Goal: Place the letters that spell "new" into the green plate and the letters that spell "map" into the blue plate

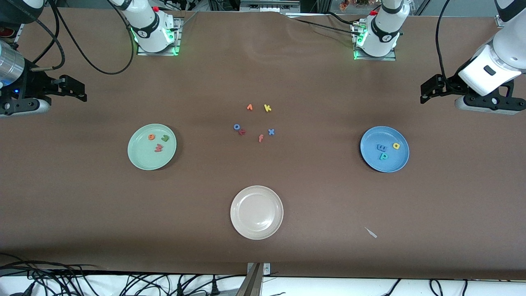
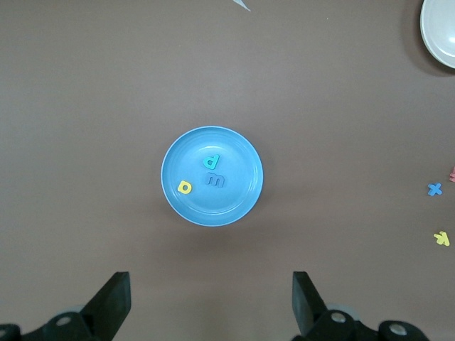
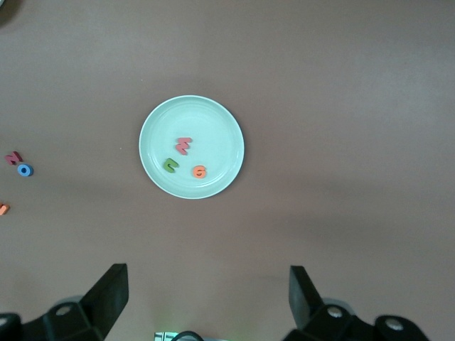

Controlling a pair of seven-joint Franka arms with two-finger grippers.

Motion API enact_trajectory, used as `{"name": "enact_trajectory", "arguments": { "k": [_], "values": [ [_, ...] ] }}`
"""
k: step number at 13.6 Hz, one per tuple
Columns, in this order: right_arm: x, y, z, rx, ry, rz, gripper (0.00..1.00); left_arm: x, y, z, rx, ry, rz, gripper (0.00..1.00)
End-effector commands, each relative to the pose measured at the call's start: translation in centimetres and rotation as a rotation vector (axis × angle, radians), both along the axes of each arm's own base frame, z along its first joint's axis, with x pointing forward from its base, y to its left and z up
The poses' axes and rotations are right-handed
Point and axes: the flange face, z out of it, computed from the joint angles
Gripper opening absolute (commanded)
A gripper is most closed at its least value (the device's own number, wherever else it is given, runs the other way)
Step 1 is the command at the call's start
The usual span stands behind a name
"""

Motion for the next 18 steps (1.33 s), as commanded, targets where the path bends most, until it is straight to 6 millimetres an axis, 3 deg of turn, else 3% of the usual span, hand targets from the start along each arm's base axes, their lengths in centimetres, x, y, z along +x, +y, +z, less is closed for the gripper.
{"name": "enact_trajectory", "arguments": {
  "k": [1, 4, 18],
  "values": [
    [0.4, 0.7, 0.2, -0.021, -0.013, 0.020, 1.00, 0.3, 0.1, 0.6, 0.011, 0.005, -0.013, 1.00],
    [0.8, 2.3, 0.9, -0.022, -0.034, 0.036, 1.00, 0.2, 0.1, 0.6, 0.011, 0.003, -0.013, 1.00],
    [0.7, 2.3, 1.6, -0.024, -0.042, 0.045, 1.00, 0.2, 0.1, 0.6, 0.011, 0.005, -0.013, 1.00]
  ]
}}
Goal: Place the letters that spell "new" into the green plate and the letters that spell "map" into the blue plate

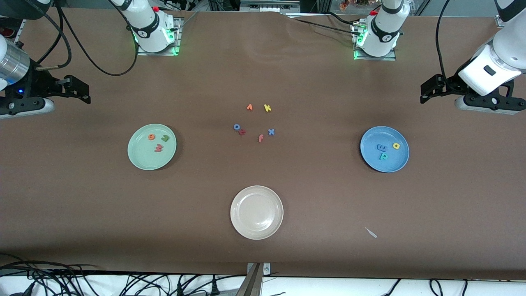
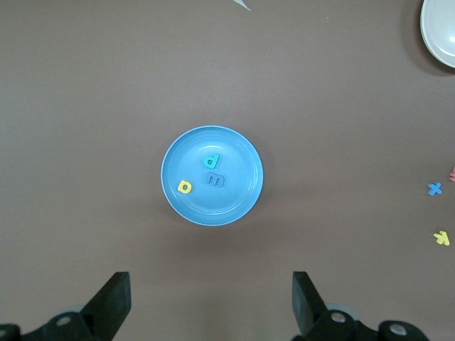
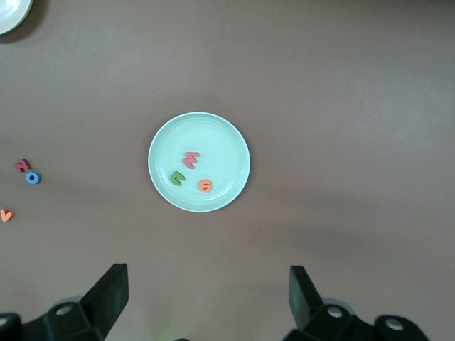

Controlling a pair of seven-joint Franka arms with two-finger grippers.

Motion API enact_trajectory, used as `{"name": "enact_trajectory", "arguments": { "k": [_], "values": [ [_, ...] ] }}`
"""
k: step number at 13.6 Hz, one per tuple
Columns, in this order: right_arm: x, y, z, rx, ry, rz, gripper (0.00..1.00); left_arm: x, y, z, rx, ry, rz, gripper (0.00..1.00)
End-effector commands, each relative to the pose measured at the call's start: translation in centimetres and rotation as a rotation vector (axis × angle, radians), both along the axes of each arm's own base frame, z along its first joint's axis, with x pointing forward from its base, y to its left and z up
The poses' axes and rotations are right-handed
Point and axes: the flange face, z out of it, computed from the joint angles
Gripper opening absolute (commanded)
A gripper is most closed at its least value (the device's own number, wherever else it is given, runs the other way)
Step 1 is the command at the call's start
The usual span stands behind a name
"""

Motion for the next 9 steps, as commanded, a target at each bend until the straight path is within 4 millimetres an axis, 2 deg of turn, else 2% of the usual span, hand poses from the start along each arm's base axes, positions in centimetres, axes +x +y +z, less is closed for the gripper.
{"name": "enact_trajectory", "arguments": {
  "k": [1, 9],
  "values": [
    [0.12, 0.08, 0.38, -0.021, -0.001, 0.004, 1.00, 0.22, 0.07, 0.64, 0.011, 0.004, -0.013, 1.00],
    [0.06, -0.17, 0.57, -0.019, -0.001, 0.003, 1.00, 0.22, 0.07, 0.64, 0.011, 0.003, -0.013, 1.00]
  ]
}}
